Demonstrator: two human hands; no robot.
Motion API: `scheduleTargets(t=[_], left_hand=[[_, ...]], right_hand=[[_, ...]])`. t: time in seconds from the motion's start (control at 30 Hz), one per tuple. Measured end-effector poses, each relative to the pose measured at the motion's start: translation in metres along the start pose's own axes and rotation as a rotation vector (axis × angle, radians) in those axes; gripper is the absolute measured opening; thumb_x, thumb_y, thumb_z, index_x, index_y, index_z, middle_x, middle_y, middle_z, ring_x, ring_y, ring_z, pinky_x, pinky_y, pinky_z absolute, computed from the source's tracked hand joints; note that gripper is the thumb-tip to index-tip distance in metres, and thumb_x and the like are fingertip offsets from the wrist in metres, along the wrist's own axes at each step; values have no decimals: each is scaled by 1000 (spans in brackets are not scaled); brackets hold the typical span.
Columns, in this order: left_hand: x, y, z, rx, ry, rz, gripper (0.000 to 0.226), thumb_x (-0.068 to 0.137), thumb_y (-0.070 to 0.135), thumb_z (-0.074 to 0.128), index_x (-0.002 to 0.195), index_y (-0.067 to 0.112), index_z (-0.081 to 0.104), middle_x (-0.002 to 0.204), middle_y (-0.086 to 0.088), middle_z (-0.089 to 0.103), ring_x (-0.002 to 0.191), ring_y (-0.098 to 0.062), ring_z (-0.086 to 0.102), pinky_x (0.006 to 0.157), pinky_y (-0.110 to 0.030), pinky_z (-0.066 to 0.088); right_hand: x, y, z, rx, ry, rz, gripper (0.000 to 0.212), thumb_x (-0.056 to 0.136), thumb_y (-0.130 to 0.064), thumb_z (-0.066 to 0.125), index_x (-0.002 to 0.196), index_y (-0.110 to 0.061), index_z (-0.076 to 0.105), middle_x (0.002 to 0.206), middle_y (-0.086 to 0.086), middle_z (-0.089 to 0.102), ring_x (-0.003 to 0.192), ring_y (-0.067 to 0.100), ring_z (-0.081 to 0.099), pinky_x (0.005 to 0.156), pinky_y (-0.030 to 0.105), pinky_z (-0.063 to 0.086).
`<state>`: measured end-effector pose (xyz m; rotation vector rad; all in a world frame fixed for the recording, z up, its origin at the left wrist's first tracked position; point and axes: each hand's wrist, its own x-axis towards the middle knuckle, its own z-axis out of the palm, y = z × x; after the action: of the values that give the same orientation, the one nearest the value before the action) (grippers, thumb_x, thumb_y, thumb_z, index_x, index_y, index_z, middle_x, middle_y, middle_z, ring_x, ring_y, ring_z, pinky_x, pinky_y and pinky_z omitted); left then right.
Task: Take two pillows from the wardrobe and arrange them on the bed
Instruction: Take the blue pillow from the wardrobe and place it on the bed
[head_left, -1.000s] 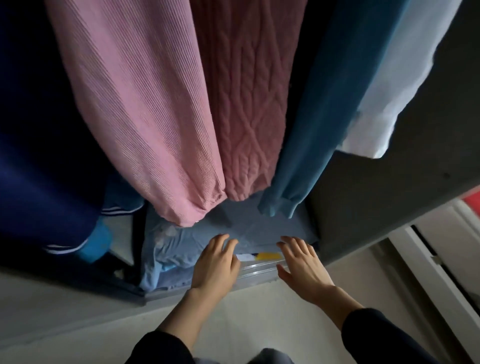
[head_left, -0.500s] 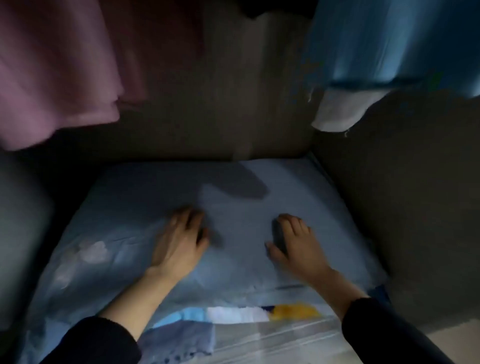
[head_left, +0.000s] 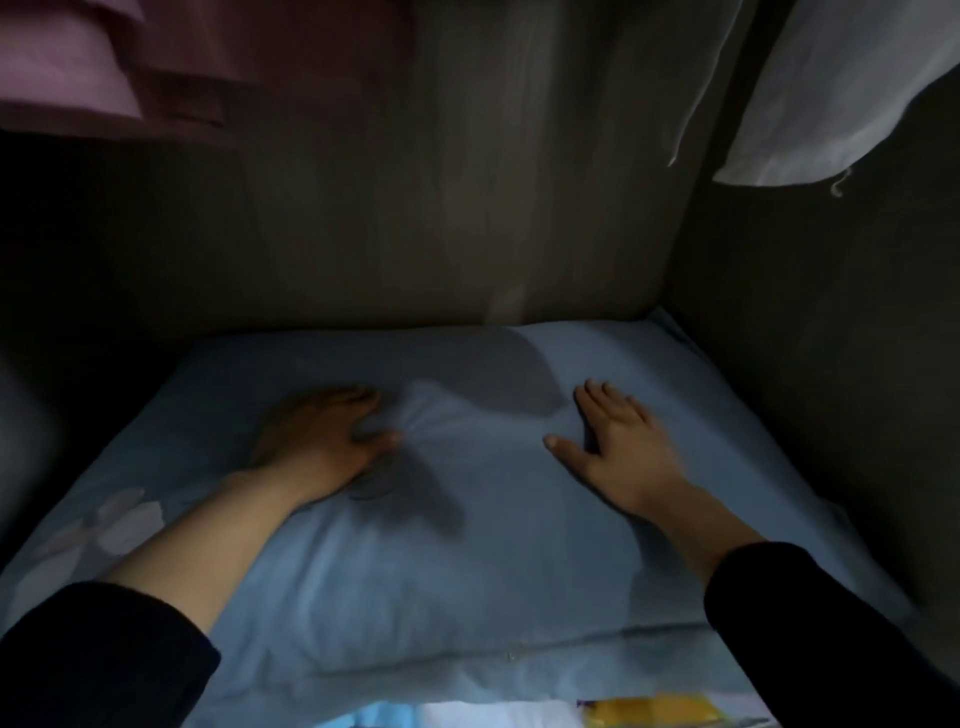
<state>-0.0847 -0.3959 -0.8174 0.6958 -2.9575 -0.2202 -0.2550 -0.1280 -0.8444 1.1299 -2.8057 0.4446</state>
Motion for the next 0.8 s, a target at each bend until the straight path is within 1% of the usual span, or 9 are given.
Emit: scheduleTargets(t=[0.1, 0.17, 0.23, 0.27, 0.4, 0.53, 0.63, 0.7, 0.8], left_hand=[[-5, 10, 7, 0, 29, -1, 47, 91, 47, 45, 133, 25, 46, 146, 0, 43, 134, -22, 39, 111, -34, 28], [-11, 19, 5, 13, 47, -31, 33, 93, 35, 45, 121, 23, 58, 135, -5, 55, 122, -26, 51, 103, -37, 42], [-19, 27, 2, 62, 80, -74, 27, 91, 27, 46, 111, 25, 63, 124, -8, 63, 112, -29, 59, 93, -37, 49], [-24, 30, 1, 96, 97, -82, 27, 90, 25, 46, 110, 27, 63, 121, -8, 65, 110, -30, 60, 90, -36, 49], [-41, 32, -8, 95, 229, -39, 24, 88, 18, 45, 105, 21, 62, 109, -11, 69, 102, -33, 63, 82, -39, 51], [-62, 31, -25, -123, 445, 2, 15, 91, 20, 46, 89, 10, 58, 95, -20, 67, 84, -41, 63, 65, -41, 48], [-79, 35, -39, -266, 547, 64, 24, 93, 19, 42, 84, 5, 58, 87, -23, 64, 77, -42, 61, 62, -46, 50], [-90, 38, -52, -317, 578, 133, 24, 89, 19, 41, 79, 4, 58, 82, -21, 63, 75, -40, 60, 61, -44, 49], [-105, 42, -85, -368, 578, 160, 22, 87, 15, 42, 79, 4, 59, 82, -17, 62, 77, -35, 58, 64, -41, 47]], right_hand=[[-1, -3, 10, -112, 39, -59, 50, 95, -42, 39, 135, -11, 42, 147, 5, 41, 139, 22, 28, 114, 33, 19], [-3, -10, 10, -130, 62, -69, 29, 95, -26, 44, 111, -7, 57, 124, 10, 59, 122, 26, 47, 101, 32, 34], [-8, -19, 3, -121, 67, -13, 19, 90, -17, 48, 96, -6, 62, 107, 13, 64, 104, 30, 57, 85, 34, 44], [-10, -23, 0, -139, 64, -3, 19, 88, -14, 48, 96, -5, 63, 107, 14, 65, 102, 31, 57, 83, 36, 45], [-20, -29, -7, -180, 65, 4, 22, 88, -8, 47, 108, -2, 55, 117, 17, 57, 111, 31, 50, 89, 37, 41], [-37, -32, -33, 39, 206, 52, 16, 78, 5, 52, 94, 4, 51, 105, 26, 54, 98, 39, 51, 82, 40, 35], [-55, -35, -57, 112, 267, 27, 15, 73, 13, 55, 86, 5, 52, 91, 29, 55, 87, 41, 52, 74, 39, 31], [-66, -41, -74, 122, 249, 12, 22, 65, 17, 55, 84, 6, 51, 88, 29, 54, 85, 42, 51, 73, 40, 29], [-85, -58, -106, 206, 254, 52, 24, 62, 18, 51, 81, 3, 49, 87, 28, 54, 84, 42, 50, 74, 42, 35]])
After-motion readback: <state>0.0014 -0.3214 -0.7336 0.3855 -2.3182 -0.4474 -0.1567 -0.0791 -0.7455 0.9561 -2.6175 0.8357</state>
